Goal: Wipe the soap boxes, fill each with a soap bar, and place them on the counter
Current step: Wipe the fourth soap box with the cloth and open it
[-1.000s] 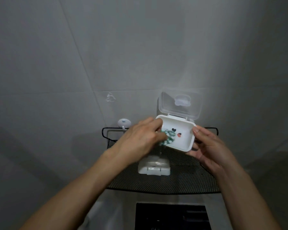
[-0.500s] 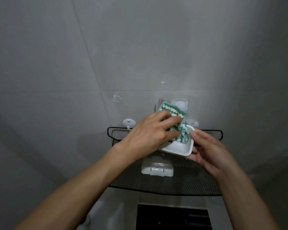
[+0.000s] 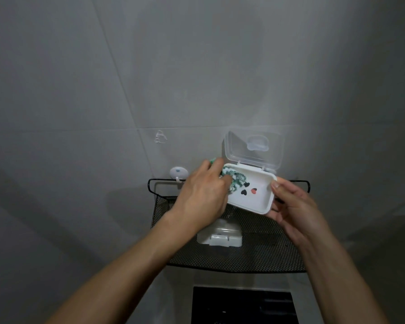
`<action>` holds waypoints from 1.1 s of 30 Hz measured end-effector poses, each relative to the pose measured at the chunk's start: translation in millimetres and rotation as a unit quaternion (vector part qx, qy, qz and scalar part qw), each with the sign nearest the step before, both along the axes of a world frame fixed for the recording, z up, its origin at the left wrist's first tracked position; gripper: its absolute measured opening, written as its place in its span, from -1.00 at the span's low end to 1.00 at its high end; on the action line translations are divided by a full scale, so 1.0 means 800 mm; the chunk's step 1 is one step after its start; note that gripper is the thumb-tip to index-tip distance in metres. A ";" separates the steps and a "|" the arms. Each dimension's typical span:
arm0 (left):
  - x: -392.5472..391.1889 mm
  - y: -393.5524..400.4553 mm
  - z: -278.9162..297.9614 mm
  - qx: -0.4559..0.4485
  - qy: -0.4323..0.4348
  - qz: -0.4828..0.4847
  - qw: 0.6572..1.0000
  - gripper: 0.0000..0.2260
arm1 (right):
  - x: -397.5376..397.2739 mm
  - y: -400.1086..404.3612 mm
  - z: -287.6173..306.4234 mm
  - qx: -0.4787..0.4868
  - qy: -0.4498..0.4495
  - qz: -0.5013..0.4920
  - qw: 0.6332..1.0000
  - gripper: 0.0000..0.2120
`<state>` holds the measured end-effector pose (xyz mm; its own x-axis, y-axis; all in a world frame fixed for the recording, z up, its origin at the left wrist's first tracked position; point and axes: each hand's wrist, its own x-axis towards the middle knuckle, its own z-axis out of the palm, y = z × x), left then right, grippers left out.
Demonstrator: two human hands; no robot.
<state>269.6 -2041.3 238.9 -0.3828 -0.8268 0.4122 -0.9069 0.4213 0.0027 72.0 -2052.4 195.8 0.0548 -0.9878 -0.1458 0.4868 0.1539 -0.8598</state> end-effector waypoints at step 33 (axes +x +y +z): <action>0.006 0.033 -0.098 0.181 0.082 0.043 0.979 -0.82 | -0.022 0.004 -0.011 0.003 0.146 -0.043 0.988 -0.86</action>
